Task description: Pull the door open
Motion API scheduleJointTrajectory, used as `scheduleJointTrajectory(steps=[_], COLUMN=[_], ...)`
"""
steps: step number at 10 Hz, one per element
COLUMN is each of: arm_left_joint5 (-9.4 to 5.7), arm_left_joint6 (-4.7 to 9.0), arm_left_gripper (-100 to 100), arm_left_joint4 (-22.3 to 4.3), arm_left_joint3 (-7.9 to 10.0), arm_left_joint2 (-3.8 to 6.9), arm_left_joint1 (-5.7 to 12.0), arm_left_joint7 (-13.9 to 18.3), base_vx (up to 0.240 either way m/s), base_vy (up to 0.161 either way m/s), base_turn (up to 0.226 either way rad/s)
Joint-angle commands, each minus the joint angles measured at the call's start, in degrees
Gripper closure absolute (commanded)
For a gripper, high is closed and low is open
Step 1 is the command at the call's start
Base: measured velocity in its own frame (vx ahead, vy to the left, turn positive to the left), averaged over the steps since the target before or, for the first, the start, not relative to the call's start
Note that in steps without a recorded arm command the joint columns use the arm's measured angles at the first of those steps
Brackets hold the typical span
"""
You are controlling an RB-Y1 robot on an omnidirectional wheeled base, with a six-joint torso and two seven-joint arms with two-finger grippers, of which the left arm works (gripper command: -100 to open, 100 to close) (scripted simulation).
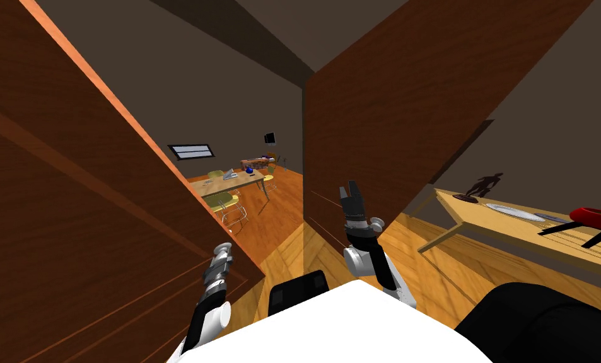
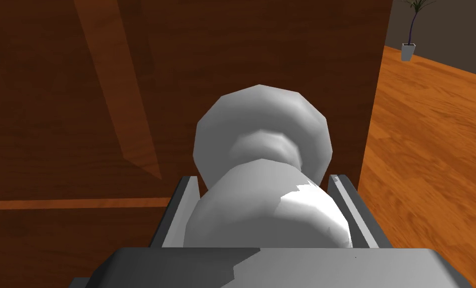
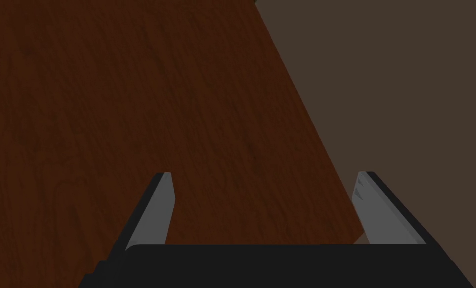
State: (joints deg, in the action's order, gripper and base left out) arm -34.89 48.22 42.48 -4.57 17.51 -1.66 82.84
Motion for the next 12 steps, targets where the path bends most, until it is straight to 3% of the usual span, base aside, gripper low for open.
scheduleJointTrajectory(steps=[1, 5, 12], arm_left_joint5=[0.05, 0.05, 2.27], arm_left_joint6=[0.00, 0.00, 1.04], arm_left_gripper=[100, 100, 100], arm_left_joint4=[0.0, 0.0, 1.7], arm_left_joint3=[-0.12, -0.12, -5.31], arm_left_joint2=[-0.15, -0.15, 3.24], arm_left_joint1=[0.00, 0.00, -2.28], arm_left_joint7=[0.0, 0.0, 5.7], base_vx=[-0.030, -0.012, -0.206], base_vy=[-0.007, -0.004, 0.015], base_turn=[-0.002, -0.002, -0.100])
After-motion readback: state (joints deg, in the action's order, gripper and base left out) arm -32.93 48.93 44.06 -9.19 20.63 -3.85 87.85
